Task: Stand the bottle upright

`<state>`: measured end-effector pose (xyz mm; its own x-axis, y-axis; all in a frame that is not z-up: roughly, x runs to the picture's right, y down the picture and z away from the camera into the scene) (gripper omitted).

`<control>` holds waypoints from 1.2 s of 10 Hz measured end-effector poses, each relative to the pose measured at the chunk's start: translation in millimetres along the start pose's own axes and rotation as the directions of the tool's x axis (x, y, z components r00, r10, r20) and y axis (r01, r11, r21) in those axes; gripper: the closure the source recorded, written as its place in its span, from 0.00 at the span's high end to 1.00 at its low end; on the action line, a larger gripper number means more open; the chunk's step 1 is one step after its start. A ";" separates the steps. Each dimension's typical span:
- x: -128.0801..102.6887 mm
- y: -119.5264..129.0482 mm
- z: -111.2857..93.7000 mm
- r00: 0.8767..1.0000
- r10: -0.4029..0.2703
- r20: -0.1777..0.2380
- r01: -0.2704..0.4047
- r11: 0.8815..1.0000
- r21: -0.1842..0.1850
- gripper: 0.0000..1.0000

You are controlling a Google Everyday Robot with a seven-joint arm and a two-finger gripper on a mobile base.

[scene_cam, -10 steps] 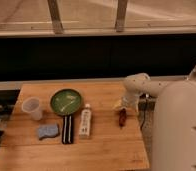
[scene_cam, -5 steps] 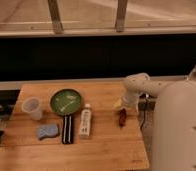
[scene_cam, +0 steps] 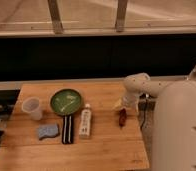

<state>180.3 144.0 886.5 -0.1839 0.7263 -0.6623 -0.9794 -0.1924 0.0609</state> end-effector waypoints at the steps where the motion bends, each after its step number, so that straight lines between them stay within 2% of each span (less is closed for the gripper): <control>1: 0.0 0.0 0.0 1.000 0.000 0.000 0.000 1.000 0.000 0.80; 10: -0.1 0.0 -0.2 1.000 0.000 0.001 0.000 1.000 0.000 0.80; 12: -8.0 2.0 -8.8 1.000 -0.005 0.027 0.005 1.000 0.009 0.80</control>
<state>180.6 132.0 885.3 -0.1809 0.7449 -0.6422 -0.9810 -0.1830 0.0641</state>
